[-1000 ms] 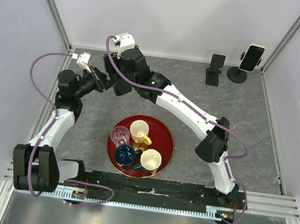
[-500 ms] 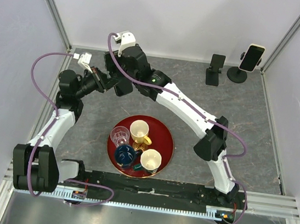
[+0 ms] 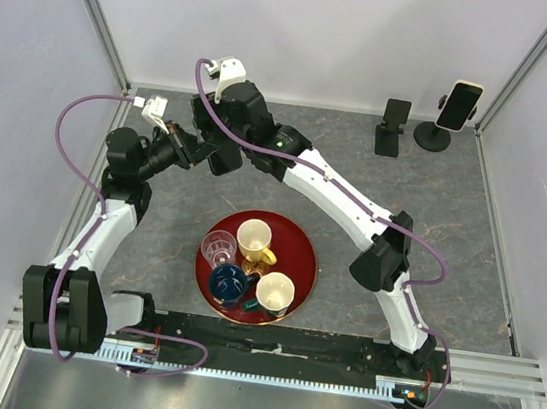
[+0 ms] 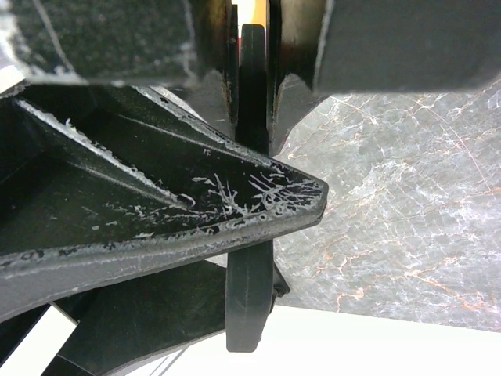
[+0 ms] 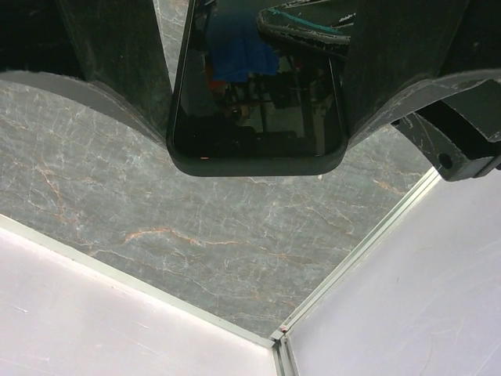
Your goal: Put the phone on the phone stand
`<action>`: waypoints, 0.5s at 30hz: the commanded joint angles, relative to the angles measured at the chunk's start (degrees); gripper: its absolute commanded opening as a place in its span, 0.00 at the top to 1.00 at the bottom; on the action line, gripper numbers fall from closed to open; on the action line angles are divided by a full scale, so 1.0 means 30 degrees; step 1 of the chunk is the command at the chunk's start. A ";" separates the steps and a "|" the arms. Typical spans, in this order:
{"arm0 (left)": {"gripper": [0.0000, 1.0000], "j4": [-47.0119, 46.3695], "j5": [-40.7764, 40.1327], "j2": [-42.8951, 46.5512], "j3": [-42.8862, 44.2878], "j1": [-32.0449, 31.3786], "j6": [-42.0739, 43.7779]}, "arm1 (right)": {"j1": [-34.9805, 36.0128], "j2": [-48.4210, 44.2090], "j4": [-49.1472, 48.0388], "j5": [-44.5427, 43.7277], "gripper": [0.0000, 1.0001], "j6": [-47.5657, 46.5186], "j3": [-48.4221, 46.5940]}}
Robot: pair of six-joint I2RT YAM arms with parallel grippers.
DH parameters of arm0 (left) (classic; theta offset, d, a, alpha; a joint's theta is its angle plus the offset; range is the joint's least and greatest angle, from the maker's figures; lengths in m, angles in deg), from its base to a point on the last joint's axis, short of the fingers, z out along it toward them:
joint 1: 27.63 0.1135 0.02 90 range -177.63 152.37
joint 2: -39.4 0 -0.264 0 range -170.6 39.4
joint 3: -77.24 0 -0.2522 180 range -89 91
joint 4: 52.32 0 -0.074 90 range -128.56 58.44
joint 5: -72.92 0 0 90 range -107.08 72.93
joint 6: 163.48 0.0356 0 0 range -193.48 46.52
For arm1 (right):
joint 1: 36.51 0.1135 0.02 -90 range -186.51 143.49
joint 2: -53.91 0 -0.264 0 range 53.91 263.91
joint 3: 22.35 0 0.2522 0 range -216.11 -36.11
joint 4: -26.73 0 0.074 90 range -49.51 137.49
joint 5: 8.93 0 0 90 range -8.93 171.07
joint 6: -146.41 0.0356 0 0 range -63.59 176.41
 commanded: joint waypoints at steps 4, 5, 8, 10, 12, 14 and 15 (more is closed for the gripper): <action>0.98 -0.1141 0.0000 0.0771 0.1096 -0.0228 0.0986 | 0.0033 0.0219 0.0181 0.0255 0.39 -0.0108 -0.1130; 0.98 -0.1082 -0.0058 0.0771 0.1096 -0.0257 0.1102 | 0.0033 0.0219 0.0180 0.0284 0.51 -0.0225 -0.1159; 0.95 -0.0789 -0.0263 0.0888 0.1155 -0.0258 0.1191 | 0.0033 0.0190 -0.0141 -0.0357 0.86 -0.0693 -0.1101; 0.85 -0.0584 -0.0438 0.1005 0.1155 -0.0257 0.1308 | 0.0033 -0.0275 -0.1134 -0.1325 1.00 -0.1336 -0.0168; 0.74 -0.0467 -0.0556 0.1180 0.1067 -0.0257 0.1396 | -0.0025 -0.0803 -0.2680 -0.1707 1.00 -0.1835 0.1553; 0.69 -0.0408 -0.0586 0.1210 0.1038 -0.0258 0.1426 | -0.0142 -0.1595 -0.3507 -0.1708 1.00 -0.1896 0.2557; 0.44 -0.0408 -0.0586 0.1210 0.1009 -0.0257 0.1397 | -0.0404 -0.1829 -0.4236 -0.1708 1.00 -0.1896 0.3373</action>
